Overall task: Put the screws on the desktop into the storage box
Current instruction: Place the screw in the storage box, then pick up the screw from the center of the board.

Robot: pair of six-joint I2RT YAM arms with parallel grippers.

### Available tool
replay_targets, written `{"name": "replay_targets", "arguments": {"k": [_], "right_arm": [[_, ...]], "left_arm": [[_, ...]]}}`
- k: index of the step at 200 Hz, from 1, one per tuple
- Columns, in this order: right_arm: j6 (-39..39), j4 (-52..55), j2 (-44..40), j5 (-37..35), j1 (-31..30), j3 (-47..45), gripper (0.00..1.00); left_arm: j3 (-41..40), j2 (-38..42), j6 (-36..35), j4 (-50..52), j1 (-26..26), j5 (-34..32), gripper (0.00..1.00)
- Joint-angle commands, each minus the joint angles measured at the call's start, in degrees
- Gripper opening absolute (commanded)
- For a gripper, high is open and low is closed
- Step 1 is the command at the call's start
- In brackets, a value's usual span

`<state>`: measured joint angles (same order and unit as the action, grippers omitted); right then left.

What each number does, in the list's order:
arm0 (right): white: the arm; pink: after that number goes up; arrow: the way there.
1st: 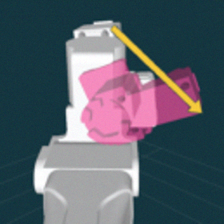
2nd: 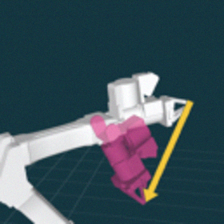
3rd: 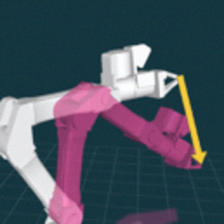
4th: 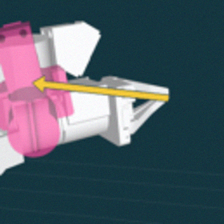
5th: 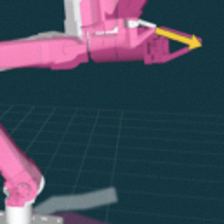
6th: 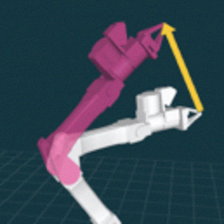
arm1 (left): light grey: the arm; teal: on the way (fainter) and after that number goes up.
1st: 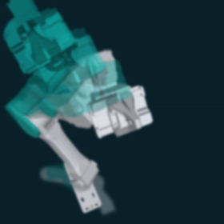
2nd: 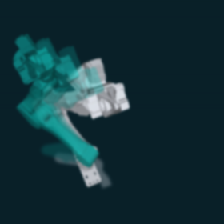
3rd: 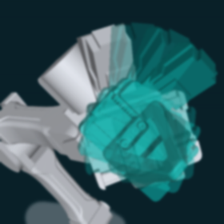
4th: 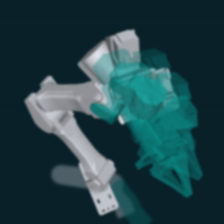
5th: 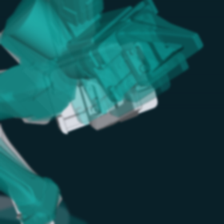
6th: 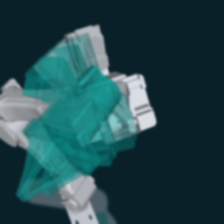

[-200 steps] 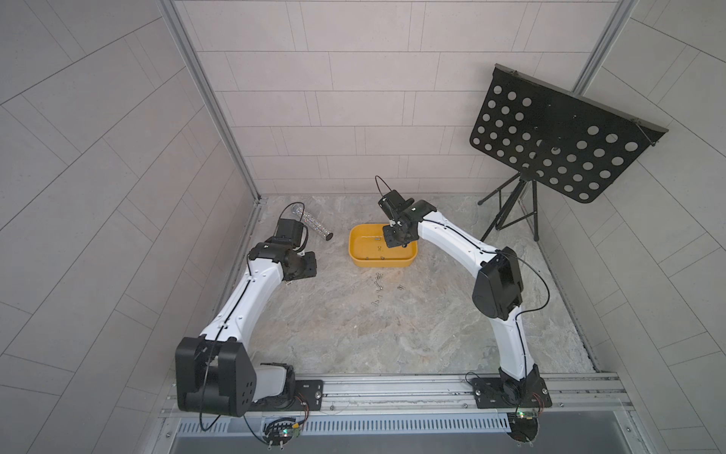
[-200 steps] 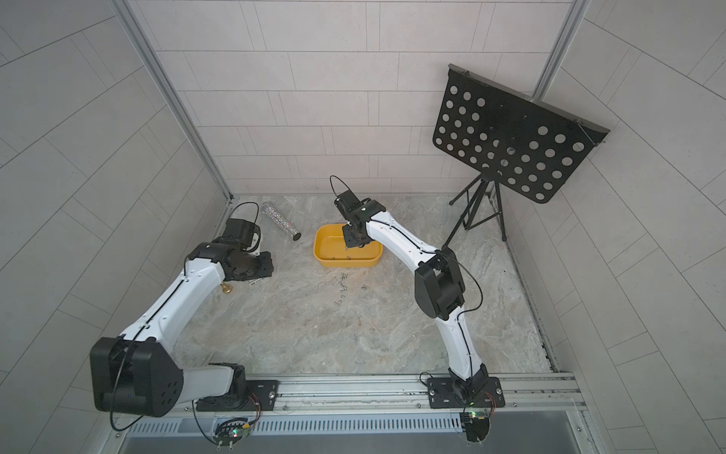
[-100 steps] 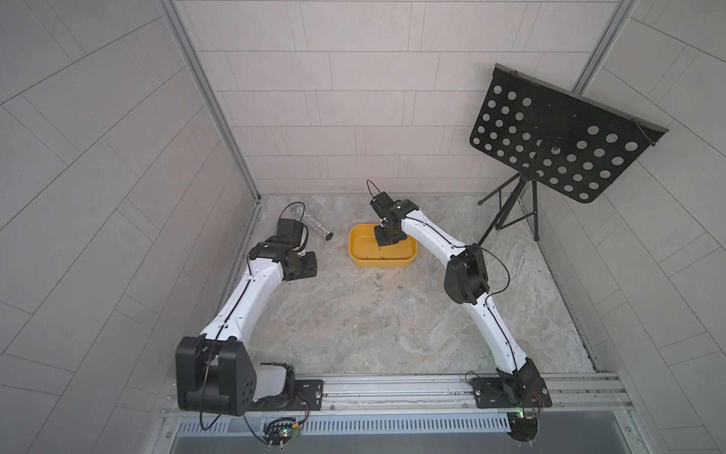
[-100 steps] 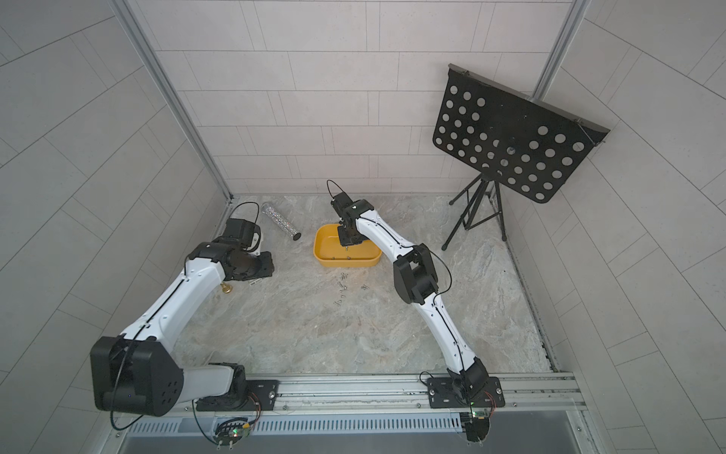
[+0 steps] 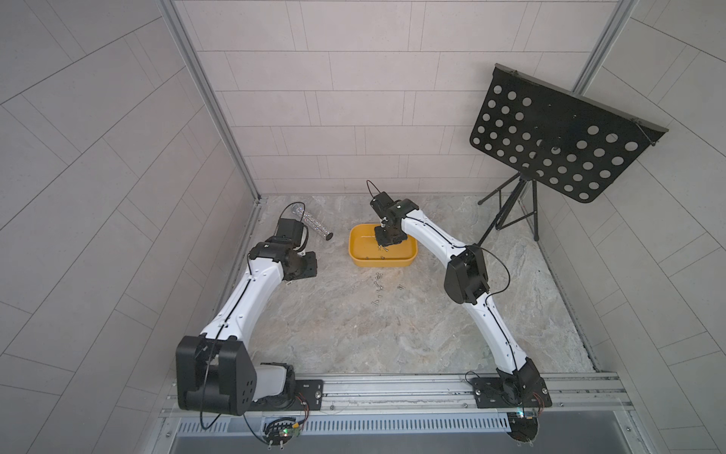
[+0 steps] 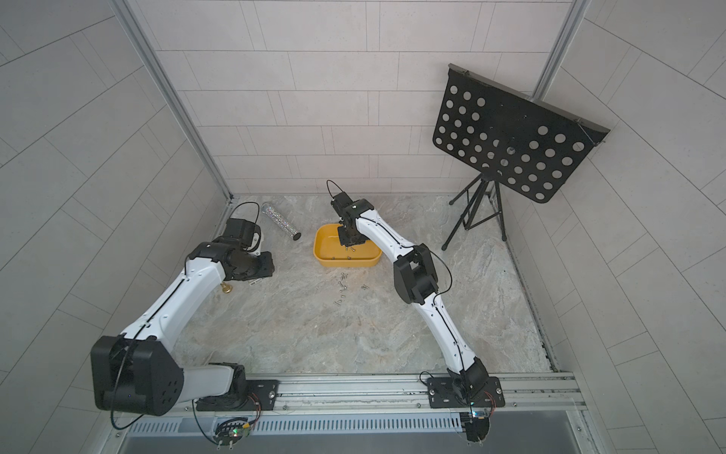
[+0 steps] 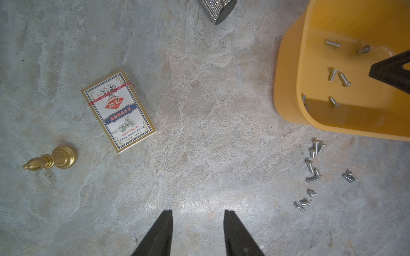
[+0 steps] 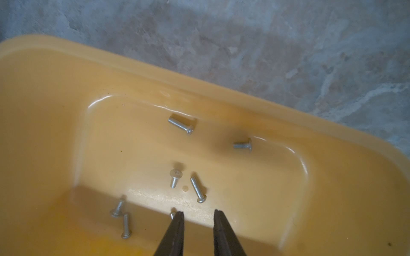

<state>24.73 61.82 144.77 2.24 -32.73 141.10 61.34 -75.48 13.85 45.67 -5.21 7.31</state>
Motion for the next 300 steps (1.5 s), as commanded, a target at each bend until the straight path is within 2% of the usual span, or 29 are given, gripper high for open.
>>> {"name": "replay_targets", "arguments": {"k": [1,65,91,153,207,246,300], "right_arm": [[-1.31,2.25,-6.41,-1.87,-0.57,-1.33,0.3],[-0.2,-11.21,-33.83,-5.46,-1.5,-28.9,0.33],[2.42,-14.18,-44.91,-8.53,-1.19,-40.99,0.34],[3.04,-12.15,-62.42,-9.53,2.16,-58.27,0.35],[3.09,-12.16,-72.93,-7.86,6.46,-68.52,0.35],[2.43,-11.2,-76.32,-6.44,9.41,-71.43,0.36],[1.16,-11.02,-76.7,-5.26,11.08,-72.18,0.36]], "left_arm": [[-0.86,0.02,-0.72,0.13,0.27,-0.55,0.44],[-0.62,0.61,0.09,1.73,-3.17,-2.28,0.44],[-0.32,1.55,3.09,2.51,-9.39,-4.86,0.44],[-0.23,-0.07,11.19,2.86,-23.07,-10.01,0.45],[1.96,-7.13,16.33,0.78,-32.35,-12.48,0.46],[2.95,-12.81,19.29,-1.18,-34.29,-11.7,0.46],[5.1,-19.08,22.17,-3.11,-36.82,-10.96,0.45]]}}
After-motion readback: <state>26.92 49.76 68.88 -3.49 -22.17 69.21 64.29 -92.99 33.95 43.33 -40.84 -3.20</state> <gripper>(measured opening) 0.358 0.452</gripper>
